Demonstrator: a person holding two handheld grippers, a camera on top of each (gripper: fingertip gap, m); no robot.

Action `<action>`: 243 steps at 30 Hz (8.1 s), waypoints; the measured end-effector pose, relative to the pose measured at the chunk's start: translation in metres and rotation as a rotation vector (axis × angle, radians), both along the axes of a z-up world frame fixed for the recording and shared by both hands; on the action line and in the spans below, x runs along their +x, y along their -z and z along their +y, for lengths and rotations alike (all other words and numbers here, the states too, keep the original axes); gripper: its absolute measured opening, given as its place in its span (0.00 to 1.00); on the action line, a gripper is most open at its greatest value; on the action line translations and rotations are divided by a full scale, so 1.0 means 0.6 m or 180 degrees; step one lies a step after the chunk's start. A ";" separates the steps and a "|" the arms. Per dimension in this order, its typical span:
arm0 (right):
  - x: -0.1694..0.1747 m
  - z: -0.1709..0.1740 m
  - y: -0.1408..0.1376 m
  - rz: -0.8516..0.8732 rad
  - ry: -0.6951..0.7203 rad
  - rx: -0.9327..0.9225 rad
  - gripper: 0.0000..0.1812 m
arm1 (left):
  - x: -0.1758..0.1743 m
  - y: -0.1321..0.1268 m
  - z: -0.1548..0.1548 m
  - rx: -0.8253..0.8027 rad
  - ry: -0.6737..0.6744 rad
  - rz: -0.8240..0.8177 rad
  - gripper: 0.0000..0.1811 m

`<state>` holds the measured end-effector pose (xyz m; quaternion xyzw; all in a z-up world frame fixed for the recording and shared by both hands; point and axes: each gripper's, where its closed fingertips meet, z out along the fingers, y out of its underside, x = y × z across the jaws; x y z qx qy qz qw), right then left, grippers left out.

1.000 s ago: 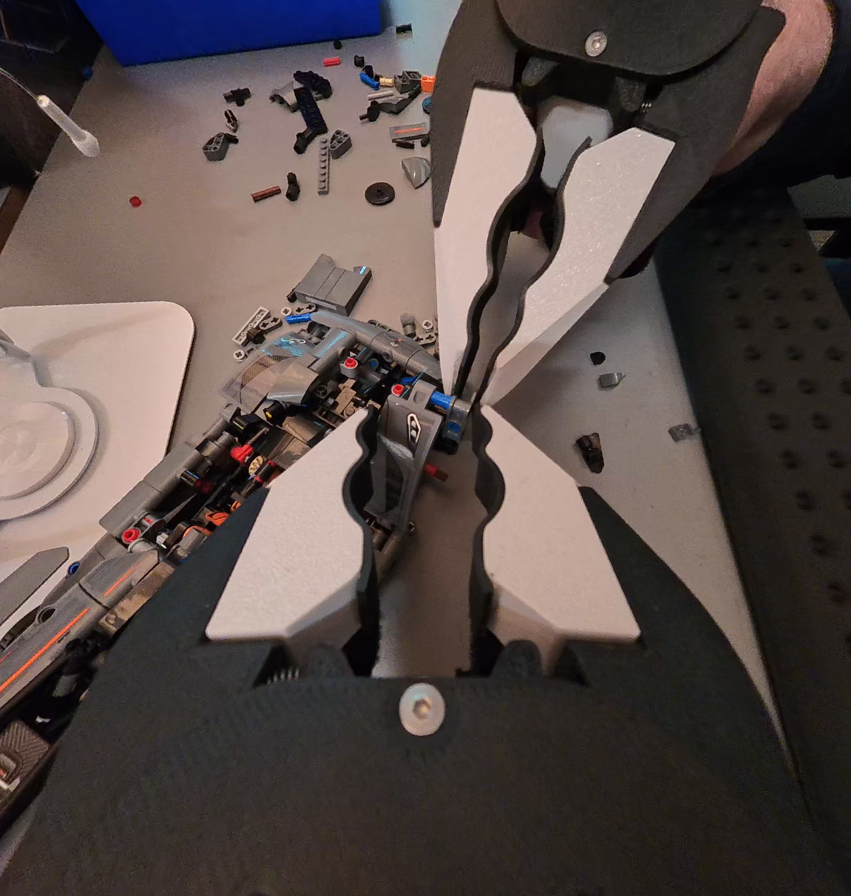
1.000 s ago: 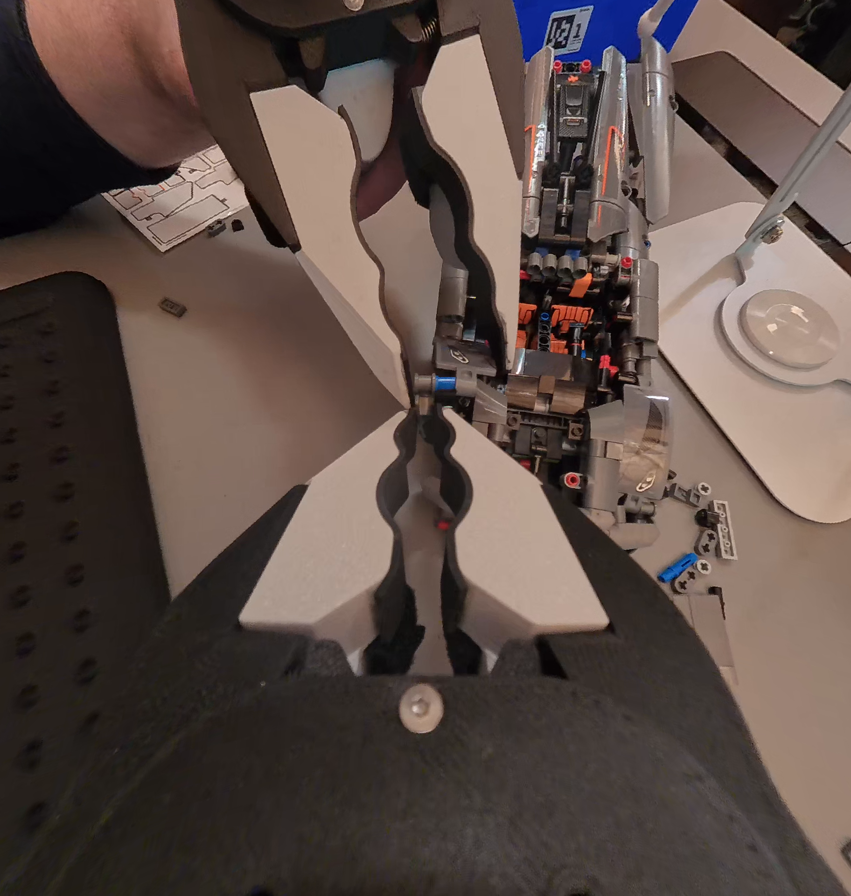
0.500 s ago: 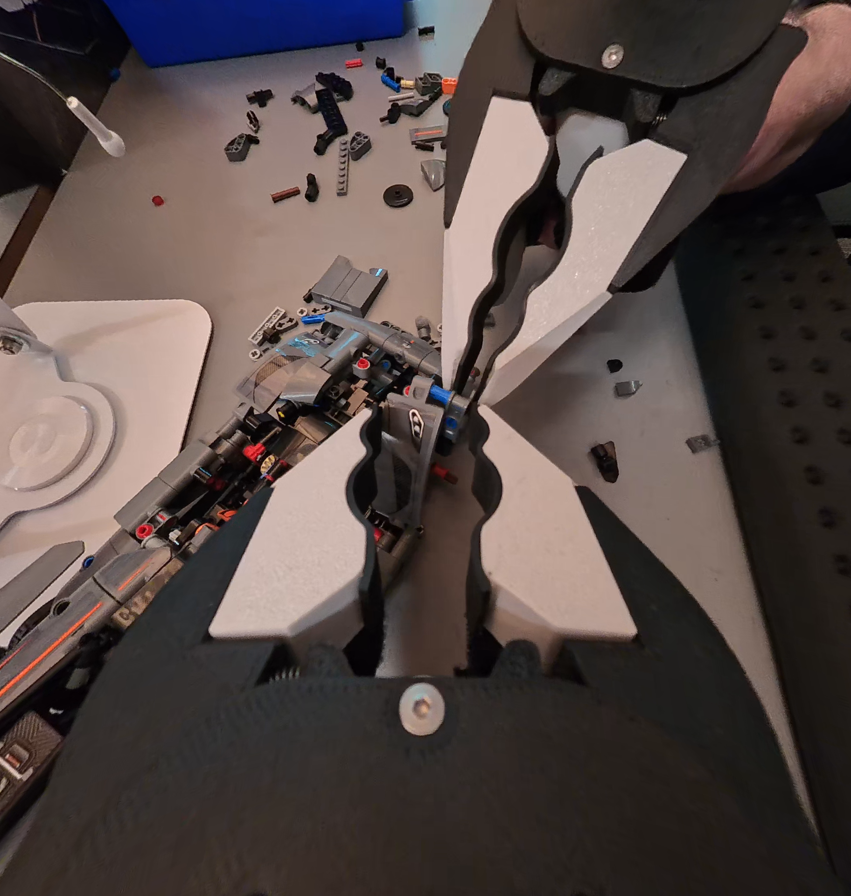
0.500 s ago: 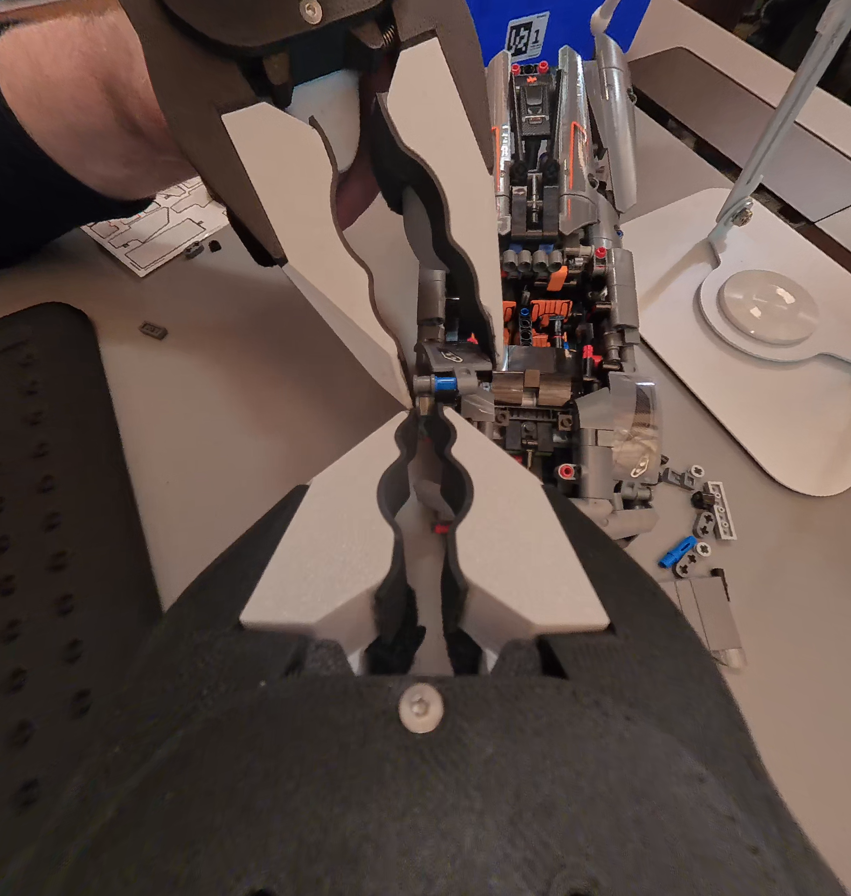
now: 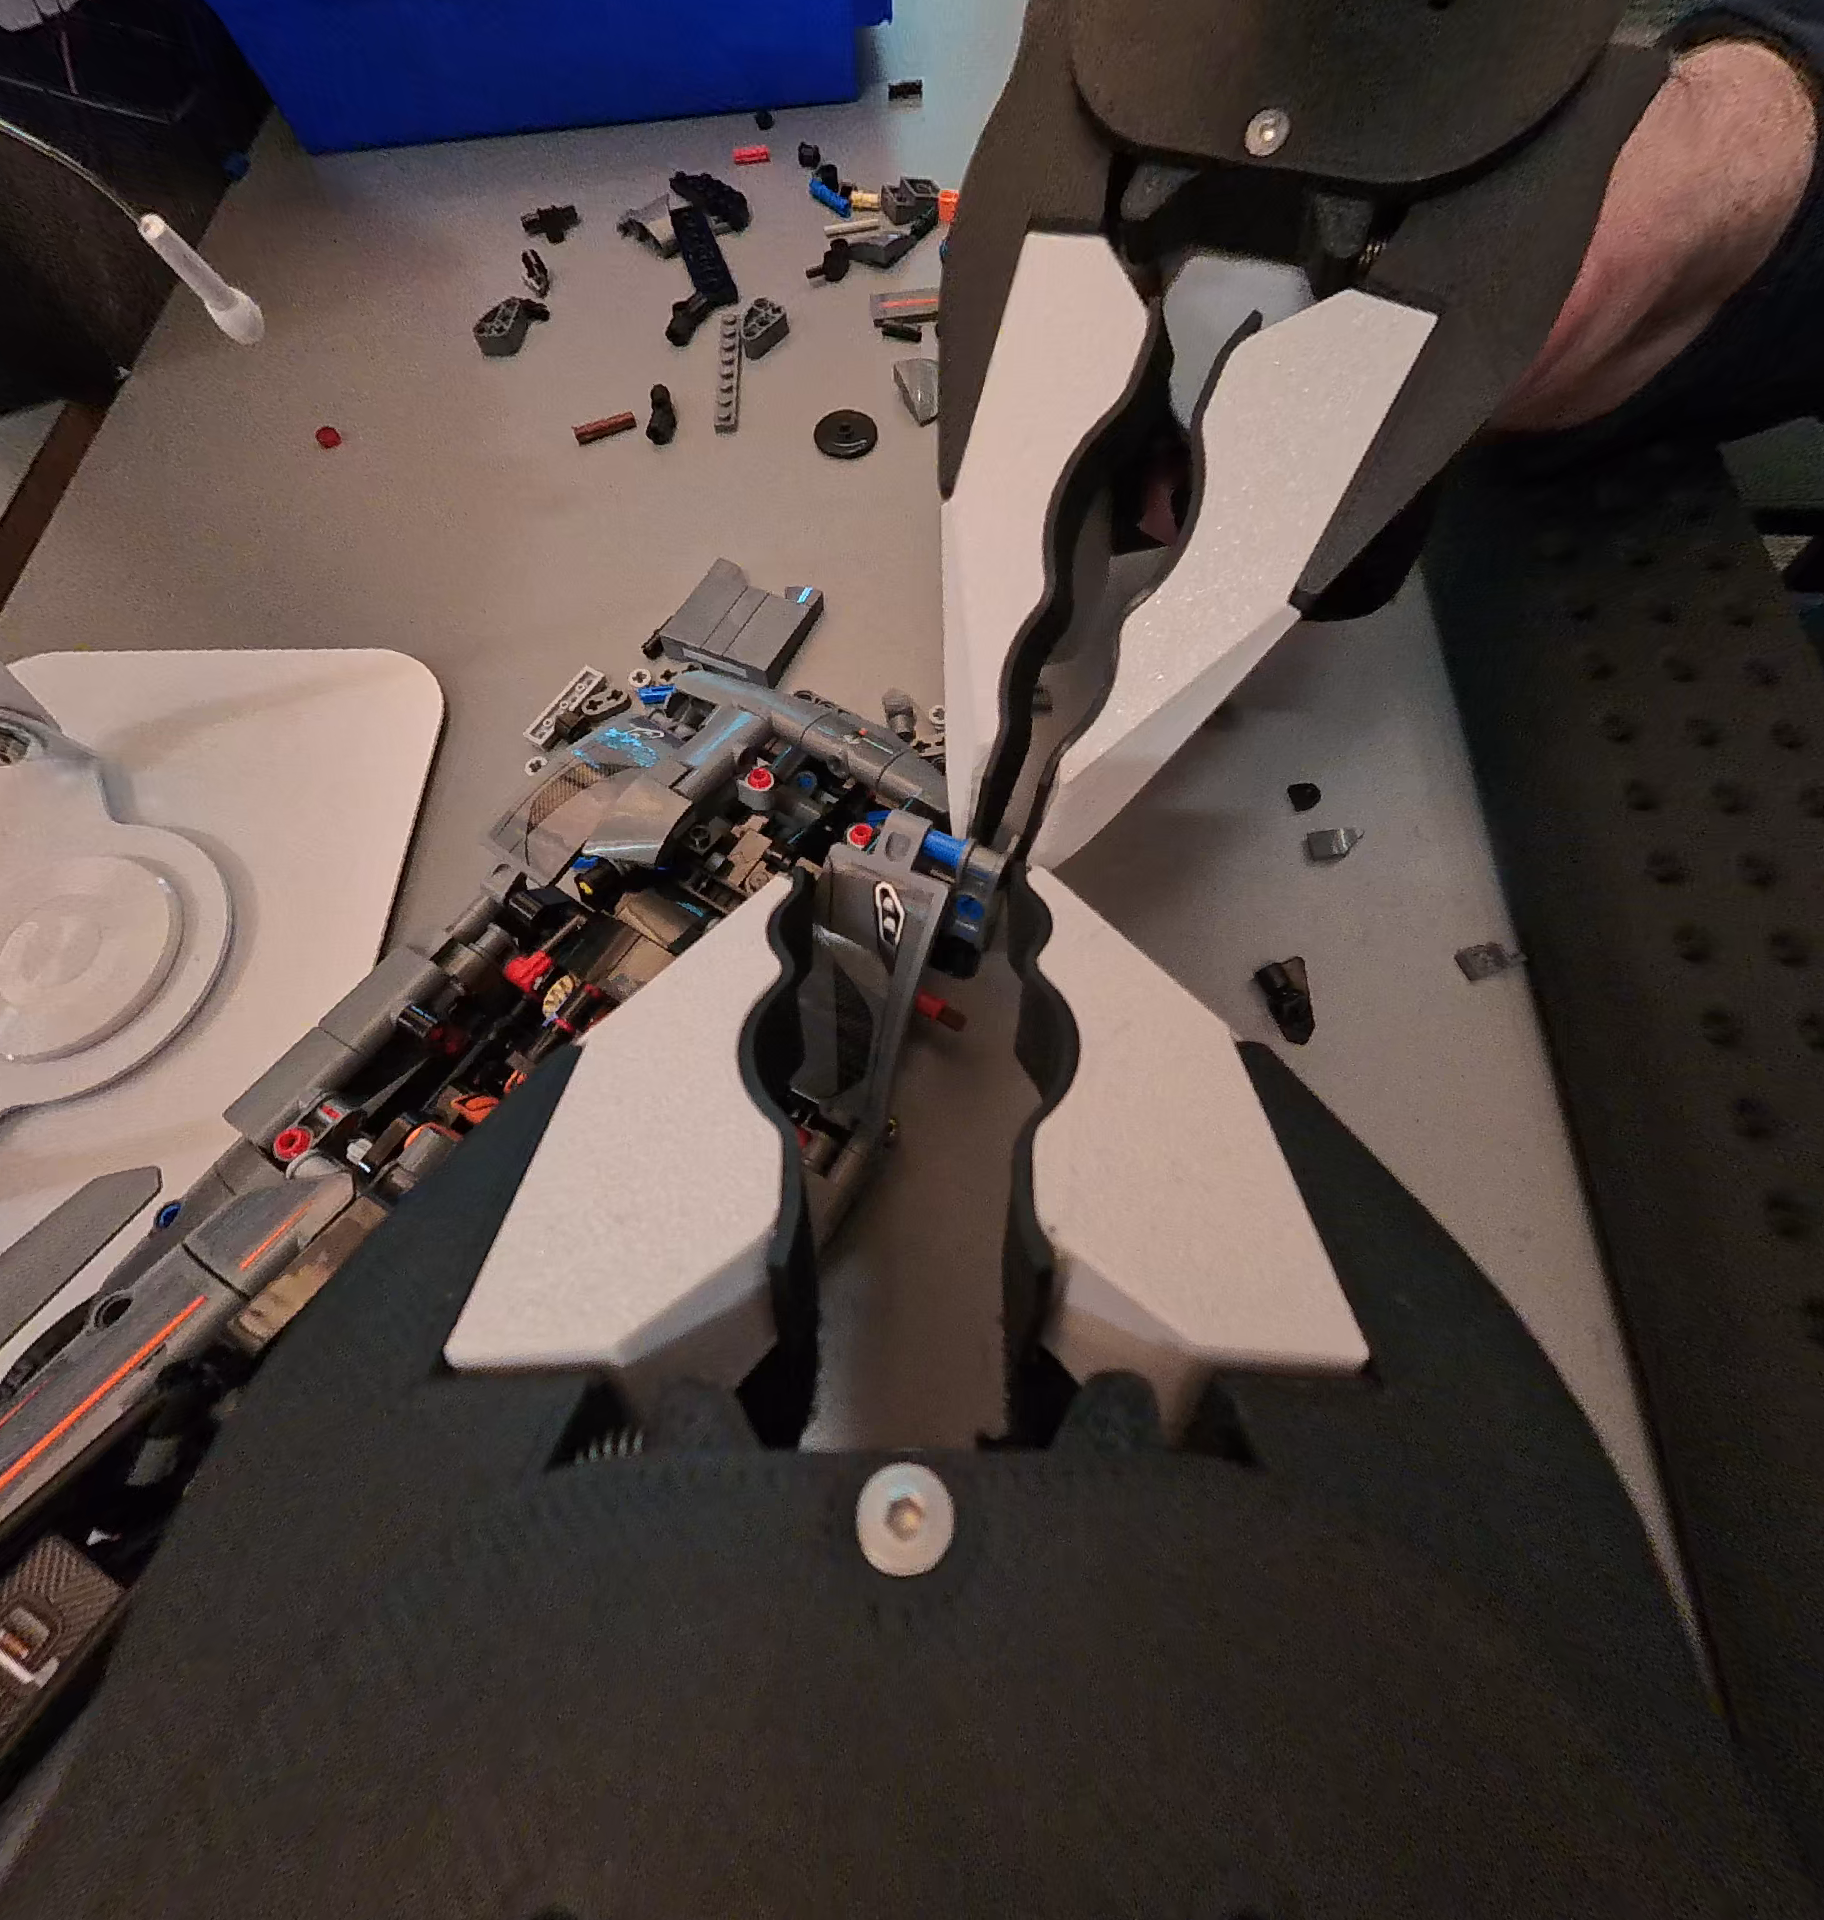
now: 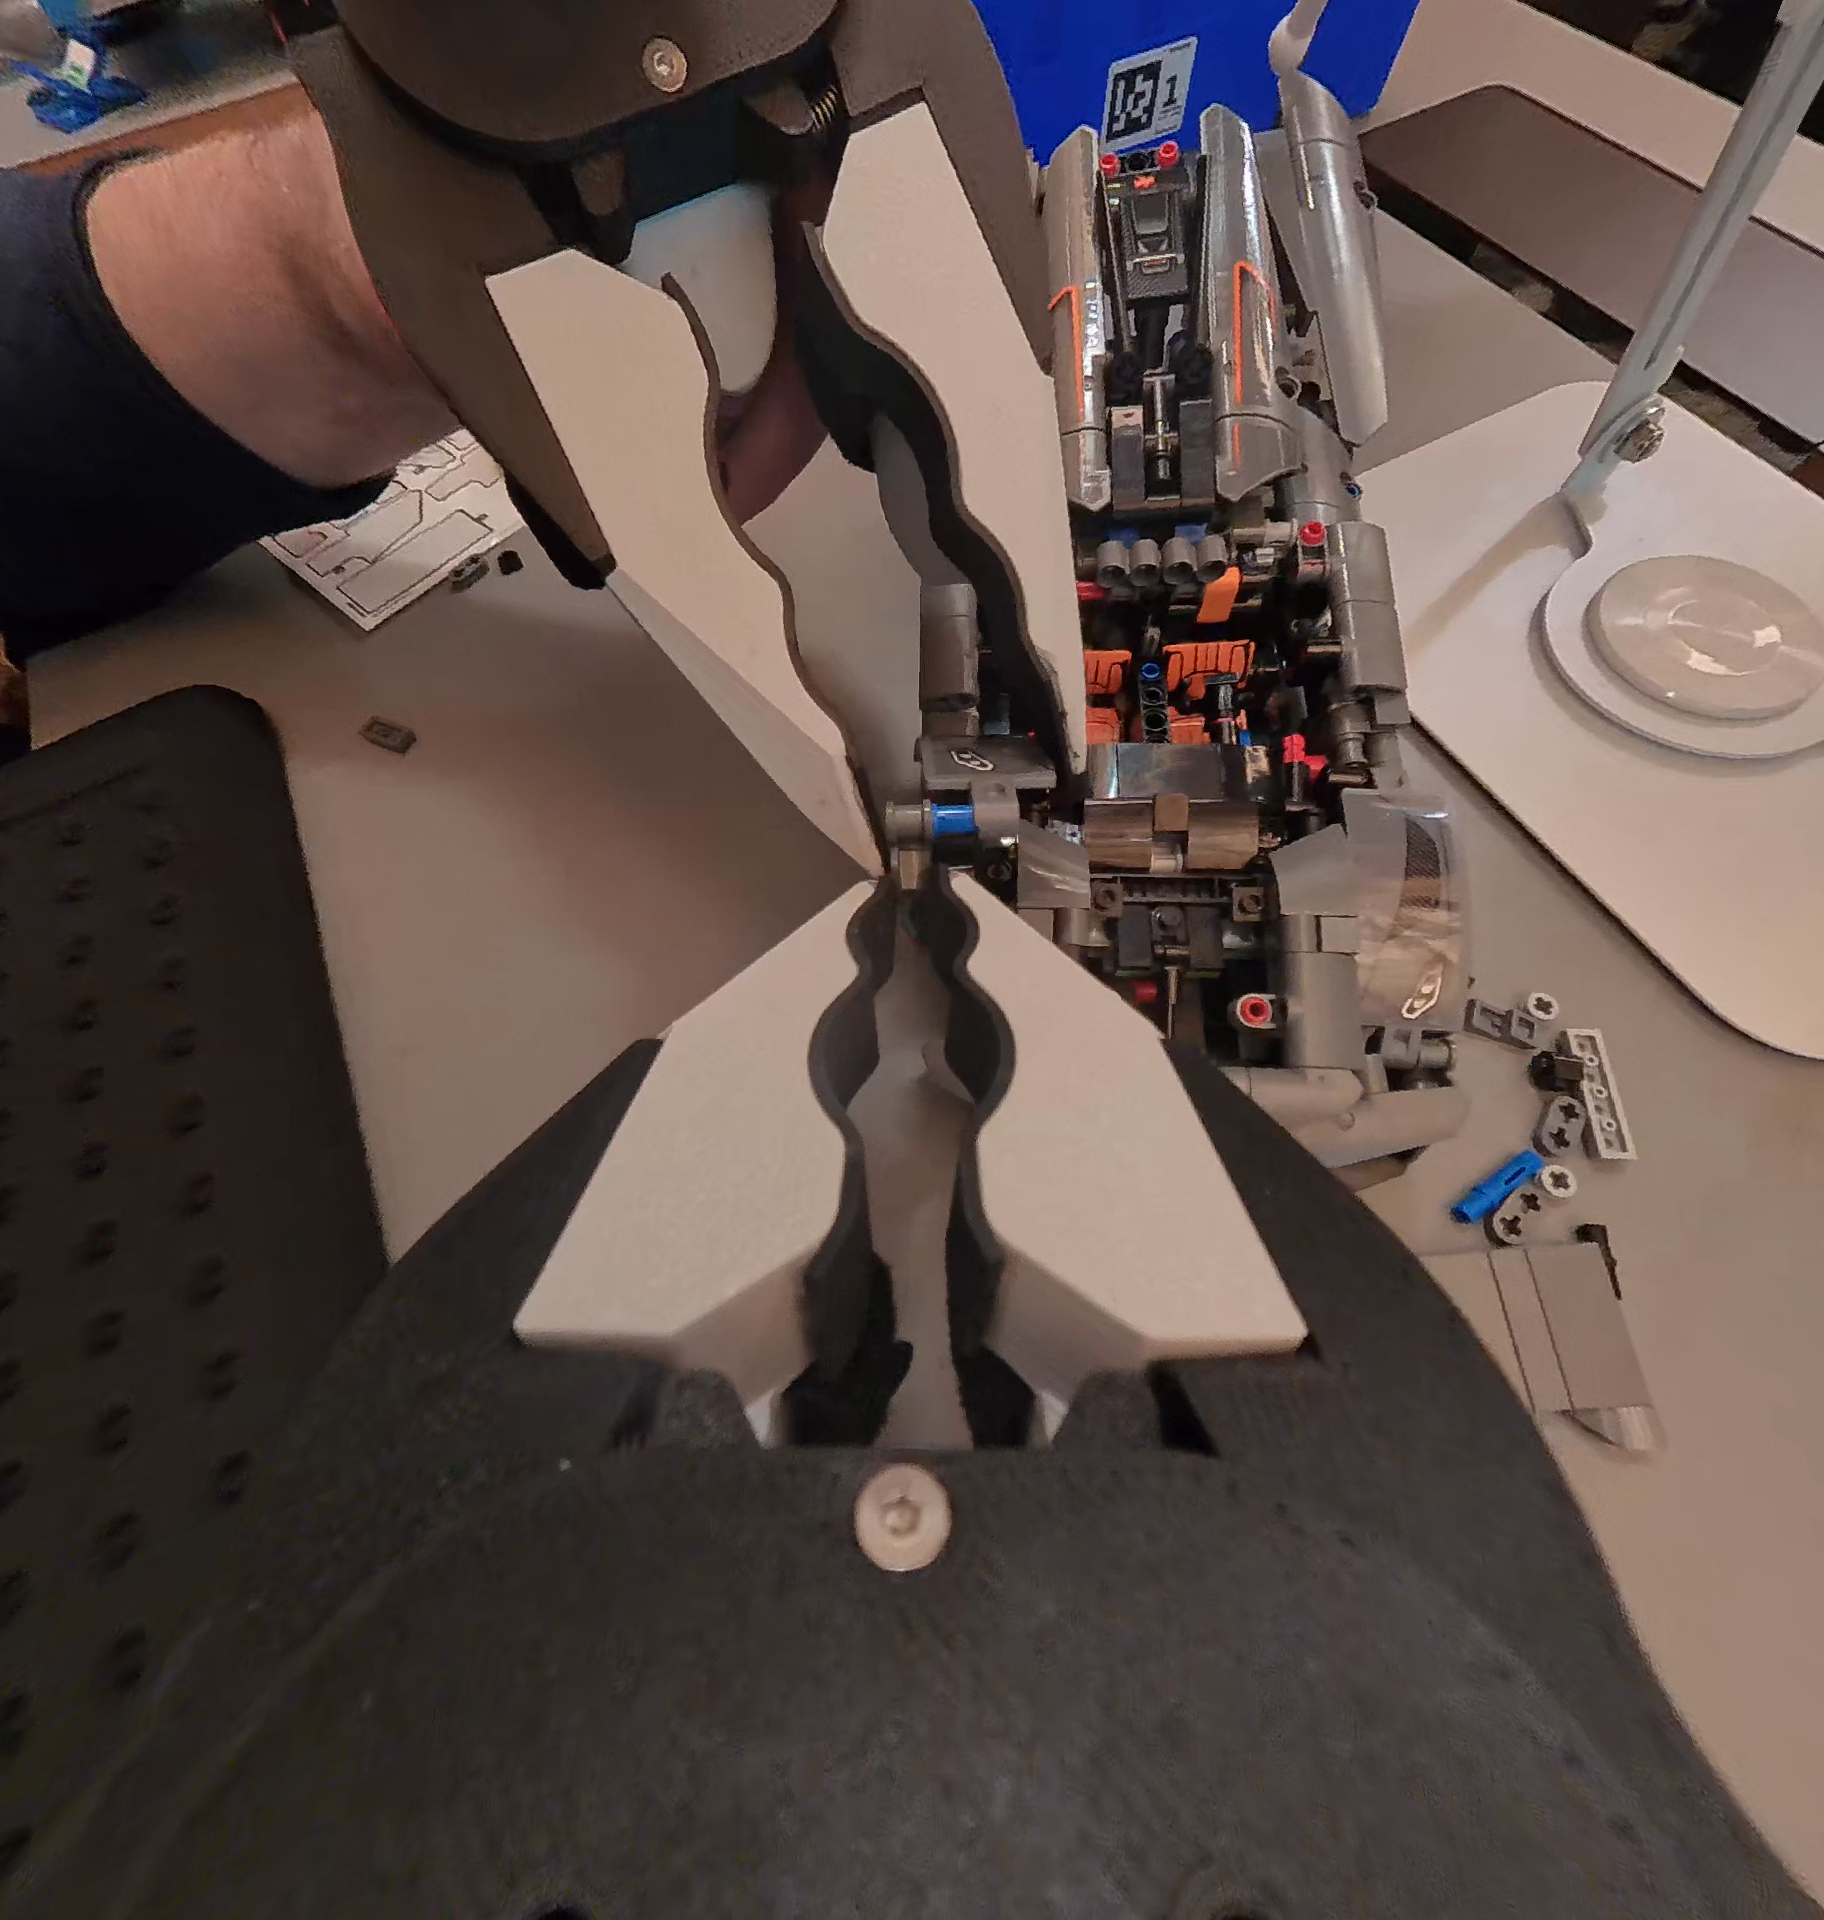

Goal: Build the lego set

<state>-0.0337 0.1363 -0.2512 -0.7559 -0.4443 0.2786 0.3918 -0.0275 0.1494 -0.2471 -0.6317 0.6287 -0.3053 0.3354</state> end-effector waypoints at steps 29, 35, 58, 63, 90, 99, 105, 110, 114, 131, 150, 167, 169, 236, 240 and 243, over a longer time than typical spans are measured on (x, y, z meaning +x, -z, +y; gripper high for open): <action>0.001 -0.008 0.003 -0.0070 -0.0333 -0.0050 0.02 | 0.001 0.001 -0.008 0.0289 0.0145 0.0144 0.17; 0.005 -0.012 -0.001 -0.0104 -0.0302 -0.0196 0.02 | 0.005 0.000 -0.010 0.0155 0.0147 0.0113 0.19; 0.013 -0.008 0.006 -0.0525 -0.0161 -0.0035 0.02 | 0.010 0.004 -0.006 0.0235 0.0121 0.0134 0.18; 0.013 -0.012 0.003 -0.0470 -0.0232 -0.0078 0.02 | 0.012 0.006 -0.008 0.0047 0.0113 0.0109 0.21; 0.019 -0.010 0.007 -0.0451 -0.0181 -0.0169 0.02 | 0.018 0.009 -0.010 0.0117 0.0141 0.0153 0.20; 0.022 -0.009 0.012 -0.0496 -0.0178 -0.0186 0.02 | 0.019 0.012 -0.009 0.0350 0.0175 0.0282 0.18; 0.022 -0.007 0.010 -0.0504 -0.0176 -0.0159 0.02 | 0.018 0.011 -0.008 0.0359 0.0182 0.0293 0.16; 0.024 -0.005 0.011 -0.0495 -0.0214 -0.0136 0.02 | 0.017 0.010 -0.009 0.0402 0.0191 0.0302 0.14; 0.024 -0.004 0.008 -0.0482 -0.0235 -0.0120 0.02 | 0.017 0.007 -0.011 0.0430 0.0208 0.0285 0.13; 0.069 -0.020 -0.023 0.0039 -0.0721 -0.0231 0.03 | 0.023 0.016 -0.025 0.0277 0.0313 0.0342 0.15; 0.029 -0.033 0.025 -0.0416 -0.0850 -0.0065 0.03 | 0.019 0.024 -0.027 0.0034 0.0144 0.0363 0.17; 0.004 -0.072 0.033 -0.0057 -0.0951 -0.1061 0.03 | -0.010 0.046 -0.053 -0.0096 0.0414 0.0626 0.21; 0.005 -0.072 0.034 -0.0082 -0.1011 -0.0971 0.03 | -0.011 0.047 -0.053 -0.0040 0.0414 0.0652 0.20; 0.045 -0.028 0.062 -0.0380 -0.0884 -0.0294 0.10 | -0.004 0.079 0.019 0.1673 -0.0489 0.1175 0.45; 0.046 -0.028 0.062 -0.0365 -0.0886 -0.0305 0.10 | -0.005 0.075 0.023 0.1735 -0.0502 0.1141 0.48; 0.047 -0.028 0.061 -0.0346 -0.0895 -0.0328 0.11 | -0.004 0.073 0.022 0.1776 -0.0457 0.1111 0.49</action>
